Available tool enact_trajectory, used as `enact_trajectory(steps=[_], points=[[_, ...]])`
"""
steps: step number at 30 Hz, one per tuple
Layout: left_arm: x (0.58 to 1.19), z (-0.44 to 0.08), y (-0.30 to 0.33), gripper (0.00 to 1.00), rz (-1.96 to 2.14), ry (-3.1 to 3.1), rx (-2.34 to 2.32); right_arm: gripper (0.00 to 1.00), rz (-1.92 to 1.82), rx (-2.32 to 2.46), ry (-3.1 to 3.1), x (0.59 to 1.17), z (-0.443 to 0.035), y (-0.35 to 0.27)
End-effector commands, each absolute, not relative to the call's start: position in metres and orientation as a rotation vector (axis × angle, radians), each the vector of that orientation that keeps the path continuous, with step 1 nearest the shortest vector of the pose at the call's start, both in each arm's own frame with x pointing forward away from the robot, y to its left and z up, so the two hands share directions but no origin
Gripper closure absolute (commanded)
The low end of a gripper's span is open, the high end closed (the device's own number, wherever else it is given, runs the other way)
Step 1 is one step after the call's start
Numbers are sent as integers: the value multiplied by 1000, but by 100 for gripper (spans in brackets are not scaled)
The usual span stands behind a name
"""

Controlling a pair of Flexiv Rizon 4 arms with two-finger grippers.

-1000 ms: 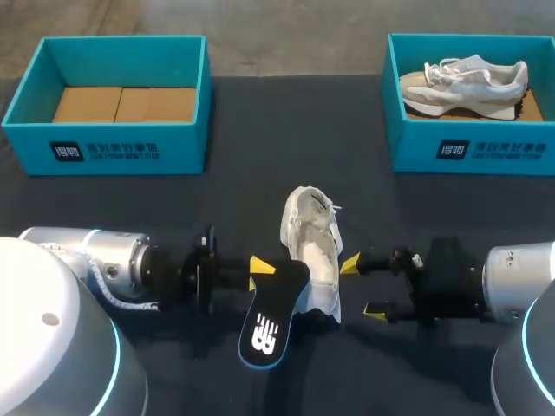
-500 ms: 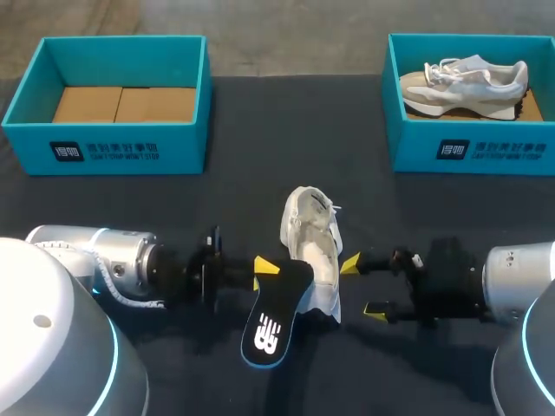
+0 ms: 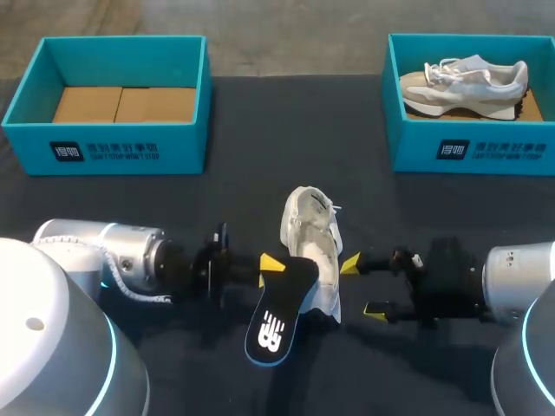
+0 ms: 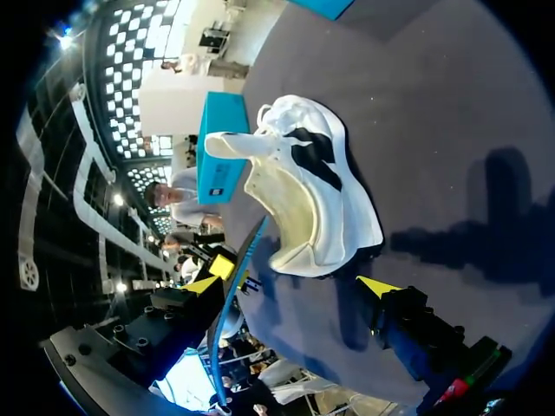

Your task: Take the shoe out of the shoebox, open the shoe tongue, remove and reinsert the insole, then place the shoe into the shoebox

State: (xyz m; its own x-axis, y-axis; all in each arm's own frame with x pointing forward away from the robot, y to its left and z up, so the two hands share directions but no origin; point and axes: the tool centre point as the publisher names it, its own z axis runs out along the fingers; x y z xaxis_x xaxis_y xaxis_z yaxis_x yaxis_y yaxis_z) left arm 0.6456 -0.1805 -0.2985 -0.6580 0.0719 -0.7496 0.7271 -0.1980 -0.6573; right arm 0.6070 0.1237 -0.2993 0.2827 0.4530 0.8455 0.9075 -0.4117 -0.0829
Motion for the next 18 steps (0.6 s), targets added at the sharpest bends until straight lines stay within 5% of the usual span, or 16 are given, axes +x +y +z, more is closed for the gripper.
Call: enact_trajectory(steps=[1, 18], points=[[646, -296, -182, 100, -1914, 1608, 946, 0, -1028, -1994, -1218, 607, -299, 127], [649, -296, -190, 100, -1949, 1596, 984, 0, -1028, -1994, -1218, 607, -299, 127]])
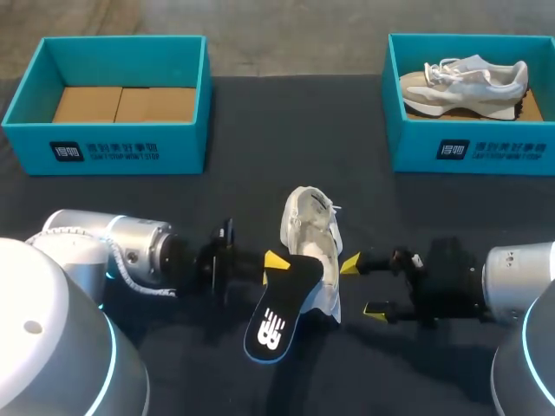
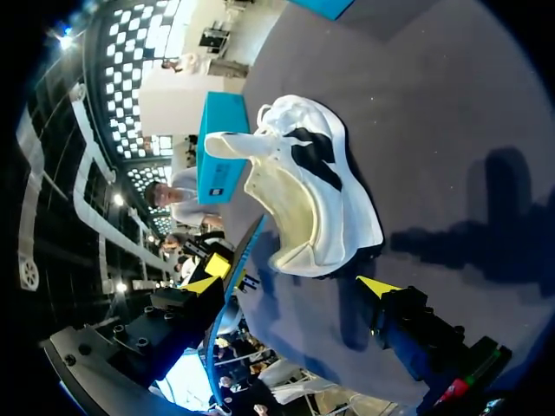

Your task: Take the shoe out of the shoebox, open the shoe tongue, remove and reinsert the insole, then place the shoe into the shoebox

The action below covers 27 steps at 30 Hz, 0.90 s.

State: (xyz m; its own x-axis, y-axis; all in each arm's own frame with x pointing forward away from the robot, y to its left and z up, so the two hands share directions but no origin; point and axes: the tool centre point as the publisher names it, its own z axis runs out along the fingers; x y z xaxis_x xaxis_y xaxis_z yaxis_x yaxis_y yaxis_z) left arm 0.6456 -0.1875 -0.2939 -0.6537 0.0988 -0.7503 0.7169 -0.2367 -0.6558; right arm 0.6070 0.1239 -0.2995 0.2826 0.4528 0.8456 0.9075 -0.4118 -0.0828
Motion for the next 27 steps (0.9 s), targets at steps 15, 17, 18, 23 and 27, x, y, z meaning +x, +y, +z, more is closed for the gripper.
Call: enact_trajectory(steps=[15, 17, 18, 23, 27], points=[[651, -301, -196, 100, -1950, 1588, 1003, 0, -1028, -1994, -1218, 607, -299, 127], [652, -301, -197, 100, -1951, 1587, 1004, 0, -1028, -1994, -1218, 607, -299, 127], [652, -301, -198, 100, -1951, 1587, 1004, 0, -1028, -1994, -1218, 607, -299, 127], [651, -301, -202, 100, -1956, 1589, 1009, 0, -1028, -1994, -1218, 607, -299, 127], [651, -301, -205, 100, -1958, 1590, 1011, 0, -1028, -1994, -1218, 607, -299, 127]])
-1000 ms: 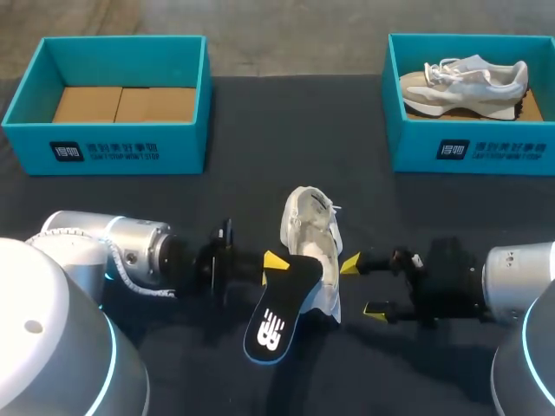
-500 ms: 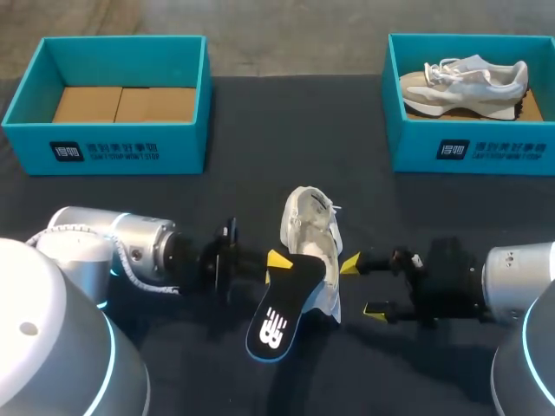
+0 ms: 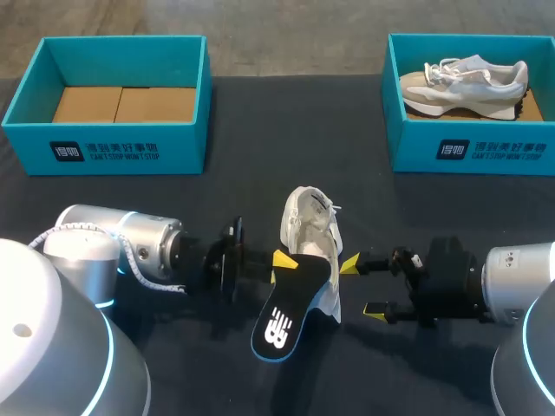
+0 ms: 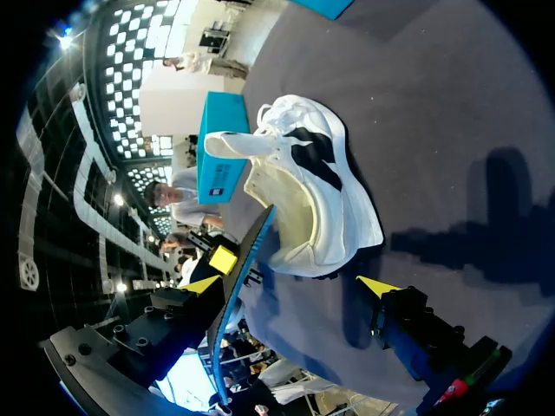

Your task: Take the shoe out of the shoebox, open the shoe tongue, remove and reinsert the insole, then place the shoe into the shoebox

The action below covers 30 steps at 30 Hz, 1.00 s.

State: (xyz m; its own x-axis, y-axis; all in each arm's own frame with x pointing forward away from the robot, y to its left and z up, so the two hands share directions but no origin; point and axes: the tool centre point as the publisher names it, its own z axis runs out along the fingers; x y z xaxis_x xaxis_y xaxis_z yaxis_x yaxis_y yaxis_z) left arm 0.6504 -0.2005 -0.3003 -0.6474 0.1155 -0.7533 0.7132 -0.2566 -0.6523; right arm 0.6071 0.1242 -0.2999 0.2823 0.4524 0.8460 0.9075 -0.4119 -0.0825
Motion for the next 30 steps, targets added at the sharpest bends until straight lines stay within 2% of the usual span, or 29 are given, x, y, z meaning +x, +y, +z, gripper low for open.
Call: enact_trajectory(steps=[1, 30], points=[[651, -301, -205, 100, -1959, 1591, 1012, 0, -1028, -1994, -1218, 607, -299, 127], [654, -316, -215, 100, -1994, 1628, 973, 0, -1028, -1994, -1218, 607, -299, 127]])
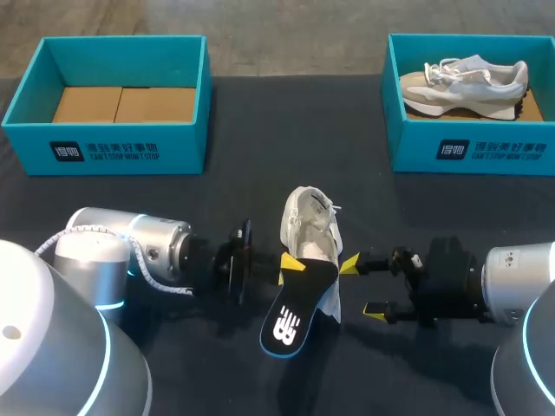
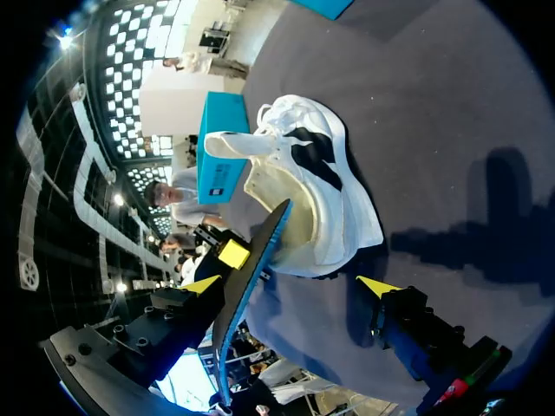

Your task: Take the shoe out of the shoebox, open the shoe tongue, remove and reinsert the insole, then place the shoe into the shoebox

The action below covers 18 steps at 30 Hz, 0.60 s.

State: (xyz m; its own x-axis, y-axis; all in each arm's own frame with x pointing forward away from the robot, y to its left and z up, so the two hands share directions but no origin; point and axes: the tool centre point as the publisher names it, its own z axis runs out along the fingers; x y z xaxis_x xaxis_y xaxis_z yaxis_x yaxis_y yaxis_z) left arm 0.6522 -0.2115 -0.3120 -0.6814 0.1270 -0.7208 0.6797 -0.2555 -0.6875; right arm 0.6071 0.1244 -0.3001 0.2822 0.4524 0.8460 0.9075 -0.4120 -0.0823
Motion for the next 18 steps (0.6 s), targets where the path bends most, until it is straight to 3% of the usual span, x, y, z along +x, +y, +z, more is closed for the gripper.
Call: enact_trajectory(steps=[1, 18], points=[[654, -316, -215, 100, -1993, 1630, 971, 0, -1028, -1994, -1218, 607, -299, 127], [663, -322, -217, 100, -1959, 1657, 911, 0, -1028, -1994, -1218, 607, -299, 127]])
